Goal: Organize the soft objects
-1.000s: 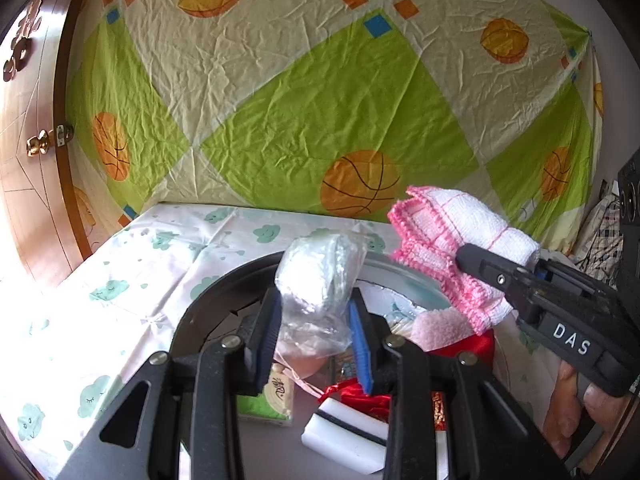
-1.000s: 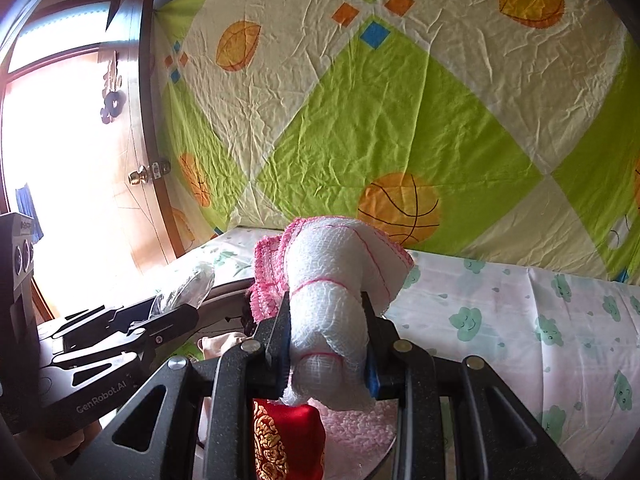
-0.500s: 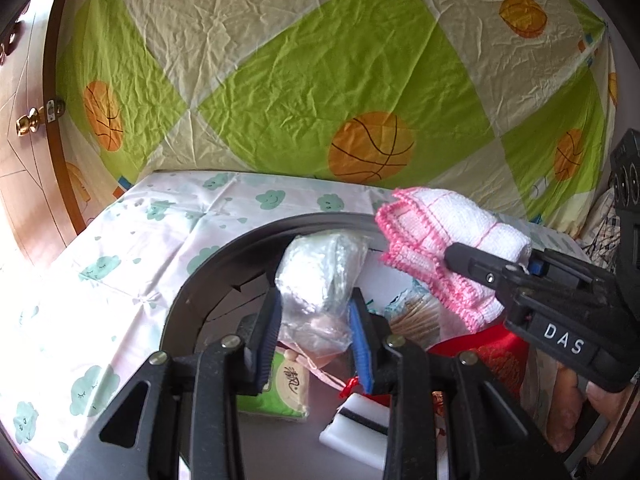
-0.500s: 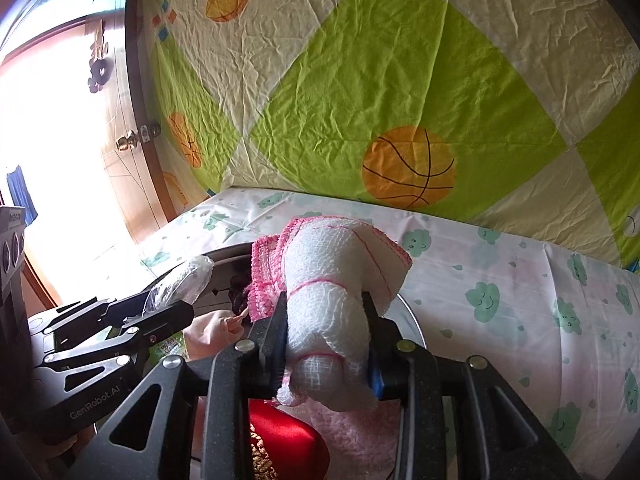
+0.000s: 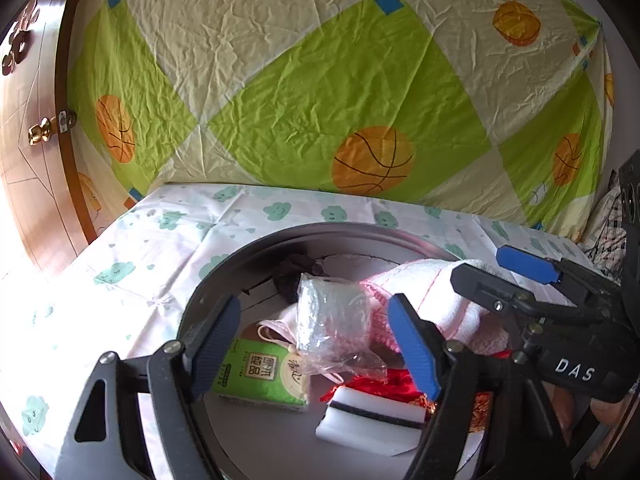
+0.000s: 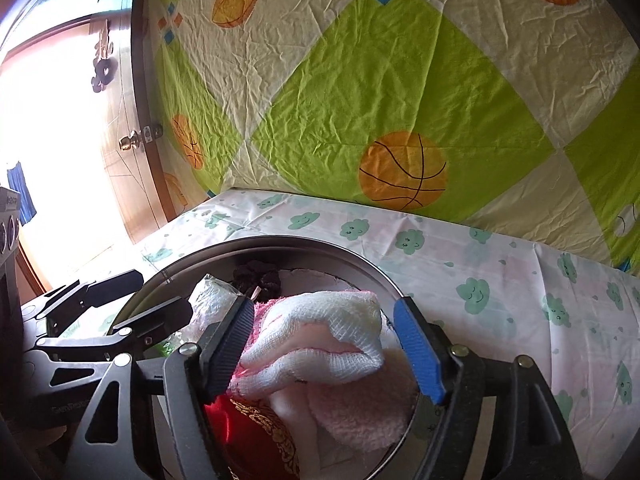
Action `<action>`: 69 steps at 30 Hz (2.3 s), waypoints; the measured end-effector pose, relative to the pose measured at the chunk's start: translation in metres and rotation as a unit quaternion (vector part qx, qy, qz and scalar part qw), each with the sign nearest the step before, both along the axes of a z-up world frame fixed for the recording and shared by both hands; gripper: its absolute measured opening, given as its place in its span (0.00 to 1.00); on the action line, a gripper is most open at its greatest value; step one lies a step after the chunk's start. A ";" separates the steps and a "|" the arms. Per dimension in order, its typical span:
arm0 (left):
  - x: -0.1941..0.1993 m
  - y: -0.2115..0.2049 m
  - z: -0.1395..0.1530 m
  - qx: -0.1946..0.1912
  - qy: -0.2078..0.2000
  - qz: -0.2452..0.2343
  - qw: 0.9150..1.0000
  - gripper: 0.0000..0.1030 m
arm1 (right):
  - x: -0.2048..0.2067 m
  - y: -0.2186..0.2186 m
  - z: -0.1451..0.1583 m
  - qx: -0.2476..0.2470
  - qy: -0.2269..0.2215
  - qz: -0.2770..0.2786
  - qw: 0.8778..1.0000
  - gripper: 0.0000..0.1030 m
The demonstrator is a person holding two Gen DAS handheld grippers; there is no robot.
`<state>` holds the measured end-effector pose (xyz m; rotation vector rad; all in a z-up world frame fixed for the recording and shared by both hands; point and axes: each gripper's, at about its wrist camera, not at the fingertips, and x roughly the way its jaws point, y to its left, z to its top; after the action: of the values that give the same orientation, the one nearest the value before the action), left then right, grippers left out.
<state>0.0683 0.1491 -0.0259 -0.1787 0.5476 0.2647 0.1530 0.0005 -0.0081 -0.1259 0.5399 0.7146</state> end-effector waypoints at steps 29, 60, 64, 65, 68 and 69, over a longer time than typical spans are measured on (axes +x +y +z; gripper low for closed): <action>-0.040 -0.022 0.023 -0.004 -0.046 0.010 0.999 0.96 | -0.034 -0.042 0.013 0.066 -0.009 -0.023 0.998 0.73; -0.049 -0.014 0.022 -0.011 -0.037 0.048 0.998 0.99 | -0.053 -0.051 0.019 0.086 -0.020 -0.025 0.996 0.73; -0.049 -0.015 0.020 -0.004 -0.036 0.047 0.998 0.99 | -0.053 -0.051 0.017 0.086 -0.017 -0.024 0.996 0.73; -0.050 -0.017 0.020 -0.002 -0.037 0.047 0.998 0.99 | -0.053 -0.050 0.017 0.086 -0.017 -0.024 0.996 0.73; -0.052 -0.018 0.022 0.000 -0.043 0.043 0.998 0.99 | -0.053 -0.050 0.016 0.086 -0.017 -0.024 0.996 0.73; -0.052 -0.019 0.022 0.001 -0.044 0.043 0.998 0.99 | -0.053 -0.050 0.016 0.086 -0.018 -0.024 0.996 0.73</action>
<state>0.0161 0.1303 -0.0036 -0.2109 0.4532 0.3391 0.0997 -0.0496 0.0082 0.0349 0.4444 0.7074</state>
